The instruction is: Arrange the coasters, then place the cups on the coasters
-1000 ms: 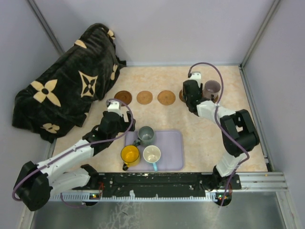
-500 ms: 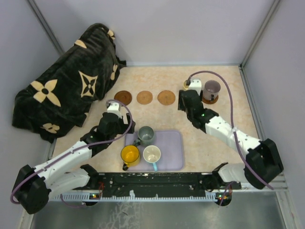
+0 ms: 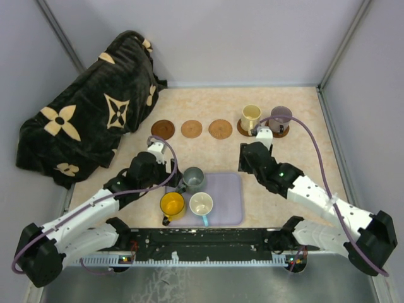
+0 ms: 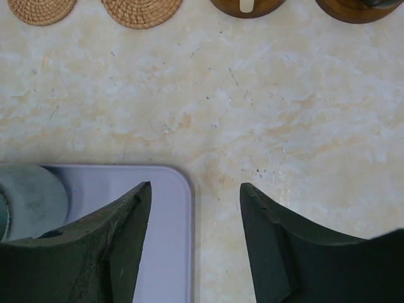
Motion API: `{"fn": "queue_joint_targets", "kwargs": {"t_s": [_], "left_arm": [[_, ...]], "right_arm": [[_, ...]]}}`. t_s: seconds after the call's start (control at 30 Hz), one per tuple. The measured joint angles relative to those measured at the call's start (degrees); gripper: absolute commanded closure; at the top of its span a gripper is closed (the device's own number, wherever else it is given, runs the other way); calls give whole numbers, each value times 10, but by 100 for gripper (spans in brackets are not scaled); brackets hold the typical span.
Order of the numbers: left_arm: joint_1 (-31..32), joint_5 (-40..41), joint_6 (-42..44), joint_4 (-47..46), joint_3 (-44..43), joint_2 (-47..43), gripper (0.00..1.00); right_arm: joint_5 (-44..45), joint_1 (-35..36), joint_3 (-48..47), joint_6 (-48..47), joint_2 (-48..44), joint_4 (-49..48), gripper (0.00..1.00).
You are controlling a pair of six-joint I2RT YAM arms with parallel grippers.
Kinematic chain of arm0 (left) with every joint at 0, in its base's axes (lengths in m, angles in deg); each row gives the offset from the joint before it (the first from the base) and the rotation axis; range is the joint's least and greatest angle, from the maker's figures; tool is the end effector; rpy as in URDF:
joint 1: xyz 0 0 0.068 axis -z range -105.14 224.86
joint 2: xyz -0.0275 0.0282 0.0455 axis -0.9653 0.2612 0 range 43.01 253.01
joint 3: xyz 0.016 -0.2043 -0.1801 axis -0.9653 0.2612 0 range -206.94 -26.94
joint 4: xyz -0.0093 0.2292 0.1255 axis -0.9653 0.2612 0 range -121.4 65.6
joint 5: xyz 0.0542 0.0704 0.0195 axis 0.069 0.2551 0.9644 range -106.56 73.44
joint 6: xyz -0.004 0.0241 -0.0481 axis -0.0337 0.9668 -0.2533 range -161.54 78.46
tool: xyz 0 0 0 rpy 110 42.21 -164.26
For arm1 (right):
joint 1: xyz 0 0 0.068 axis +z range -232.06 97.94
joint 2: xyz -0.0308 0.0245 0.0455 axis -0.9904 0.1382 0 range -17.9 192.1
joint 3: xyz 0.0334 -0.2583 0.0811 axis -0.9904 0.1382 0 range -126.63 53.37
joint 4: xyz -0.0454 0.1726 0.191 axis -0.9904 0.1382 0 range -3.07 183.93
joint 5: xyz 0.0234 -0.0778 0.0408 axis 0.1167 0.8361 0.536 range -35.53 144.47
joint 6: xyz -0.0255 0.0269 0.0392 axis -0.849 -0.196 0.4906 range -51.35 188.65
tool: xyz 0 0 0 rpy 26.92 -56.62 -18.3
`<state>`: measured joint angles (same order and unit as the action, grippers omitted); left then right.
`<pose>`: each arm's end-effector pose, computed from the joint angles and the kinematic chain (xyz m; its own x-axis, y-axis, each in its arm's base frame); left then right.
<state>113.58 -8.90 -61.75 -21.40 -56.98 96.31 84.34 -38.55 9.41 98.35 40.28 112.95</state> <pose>0.1610 -0.1229 0.2236 -0.5856 0.0308 -0.8100 0.3524 0.9096 -0.2202 0.1667 0.1338 0.2680 -0.5660 0.0551 -0.8226 -0.0468 0.9940 0.0989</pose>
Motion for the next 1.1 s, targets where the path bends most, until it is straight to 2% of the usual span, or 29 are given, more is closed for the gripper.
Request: {"fn": "queue_joint_targets", "kwargs": {"t_s": [0.2,0.33,0.6,0.77,1.1], "left_arm": [[0,-60,22,47,-9,-11,17],[0,-90,23,70,-31,-6,19],[0,-118,23,91,-40,17,26],[0,-136,22,94,-40,23,35],[0,-167,21,91,-37,42,41]], "right_arm": [[0,0,1,14,-20,29,41],[0,0,1,17,-20,37,41],[0,0,1,17,-21,37,40],[0,0,1,18,-28,39,40],[0,0,1,21,-30,40,40]]}}
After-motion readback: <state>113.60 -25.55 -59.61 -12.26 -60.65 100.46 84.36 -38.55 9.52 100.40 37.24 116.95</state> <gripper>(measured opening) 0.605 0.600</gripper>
